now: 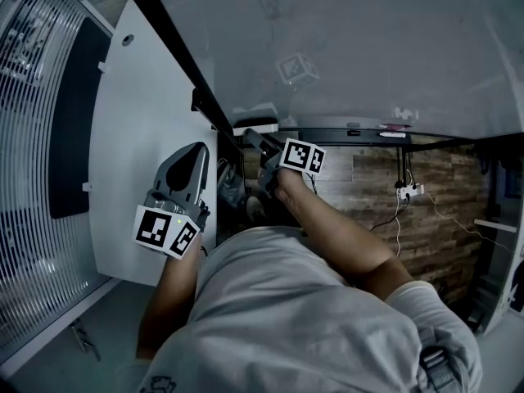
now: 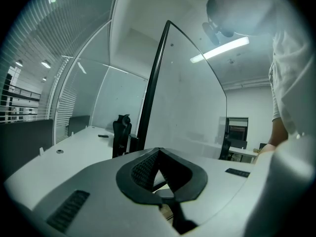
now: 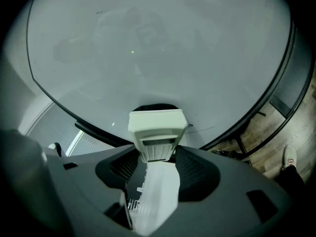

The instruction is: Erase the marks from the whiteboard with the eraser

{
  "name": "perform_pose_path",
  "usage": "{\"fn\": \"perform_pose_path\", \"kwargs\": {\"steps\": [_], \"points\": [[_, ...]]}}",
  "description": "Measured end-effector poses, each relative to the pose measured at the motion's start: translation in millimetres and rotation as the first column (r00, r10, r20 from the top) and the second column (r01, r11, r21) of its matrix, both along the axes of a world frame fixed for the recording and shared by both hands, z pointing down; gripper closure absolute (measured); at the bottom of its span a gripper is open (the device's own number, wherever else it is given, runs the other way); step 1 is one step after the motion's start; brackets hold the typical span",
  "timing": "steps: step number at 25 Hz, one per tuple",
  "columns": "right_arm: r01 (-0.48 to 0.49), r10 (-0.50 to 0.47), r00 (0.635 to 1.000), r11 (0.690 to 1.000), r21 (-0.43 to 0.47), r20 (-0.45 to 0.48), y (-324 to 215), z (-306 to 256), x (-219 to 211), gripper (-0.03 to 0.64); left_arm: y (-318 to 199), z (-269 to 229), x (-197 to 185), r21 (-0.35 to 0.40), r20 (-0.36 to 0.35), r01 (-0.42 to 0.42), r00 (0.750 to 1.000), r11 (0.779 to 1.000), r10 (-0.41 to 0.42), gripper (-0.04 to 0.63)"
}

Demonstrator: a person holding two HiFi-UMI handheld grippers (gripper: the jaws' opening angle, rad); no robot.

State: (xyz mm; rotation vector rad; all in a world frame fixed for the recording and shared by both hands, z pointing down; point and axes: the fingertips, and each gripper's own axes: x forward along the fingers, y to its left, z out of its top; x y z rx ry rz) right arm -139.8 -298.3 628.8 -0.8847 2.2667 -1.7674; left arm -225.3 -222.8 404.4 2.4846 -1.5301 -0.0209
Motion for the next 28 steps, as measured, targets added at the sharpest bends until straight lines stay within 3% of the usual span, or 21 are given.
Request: {"fn": "perform_pose_path", "kwargs": {"steps": [15, 22, 28], "points": [[0.025, -0.016, 0.998, 0.991, -0.129, 0.065, -5, 83, 12, 0.382, -1, 16, 3, -0.034, 0.039, -0.005, 0.999, 0.999, 0.006, 0.588], [0.021, -0.011, 0.997, 0.990, -0.137, 0.072, -6, 80, 12, 0.382, 3, 17, 9, -0.028, 0.025, -0.022, 0.999, 0.999, 0.023, 0.588], [0.039, -0.028, 0.994, 0.994, -0.101, 0.109, -3, 46, 10, 0.382, 6, 8, 14, -0.006, 0.005, -0.037, 0.999, 0.999, 0.037, 0.588]]}}
